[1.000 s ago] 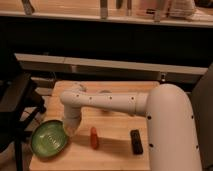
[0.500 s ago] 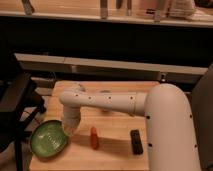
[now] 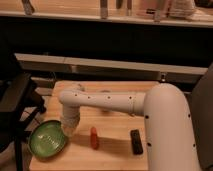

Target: Push the ceramic bowl across the table

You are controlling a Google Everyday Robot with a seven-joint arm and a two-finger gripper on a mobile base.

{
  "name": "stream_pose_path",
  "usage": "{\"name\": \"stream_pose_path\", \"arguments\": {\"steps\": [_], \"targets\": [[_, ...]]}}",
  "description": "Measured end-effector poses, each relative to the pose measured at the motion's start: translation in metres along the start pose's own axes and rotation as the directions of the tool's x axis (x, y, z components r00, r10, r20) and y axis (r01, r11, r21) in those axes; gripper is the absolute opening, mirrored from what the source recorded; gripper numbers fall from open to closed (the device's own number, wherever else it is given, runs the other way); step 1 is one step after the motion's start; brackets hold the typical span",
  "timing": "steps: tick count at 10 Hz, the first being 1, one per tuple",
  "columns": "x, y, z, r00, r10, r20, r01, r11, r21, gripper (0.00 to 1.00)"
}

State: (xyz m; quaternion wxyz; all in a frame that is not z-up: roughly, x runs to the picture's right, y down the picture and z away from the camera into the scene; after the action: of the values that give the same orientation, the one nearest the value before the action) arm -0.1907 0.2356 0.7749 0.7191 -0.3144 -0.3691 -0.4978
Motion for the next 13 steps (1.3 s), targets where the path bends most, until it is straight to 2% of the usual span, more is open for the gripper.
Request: {"name": "stream_pose_path", "arguments": {"steps": [13], "targets": [[-0.0047,-0.0090,0.0007,1.000,-0.019,0.016,0.019,1.000,-0.006,0.01]]}}
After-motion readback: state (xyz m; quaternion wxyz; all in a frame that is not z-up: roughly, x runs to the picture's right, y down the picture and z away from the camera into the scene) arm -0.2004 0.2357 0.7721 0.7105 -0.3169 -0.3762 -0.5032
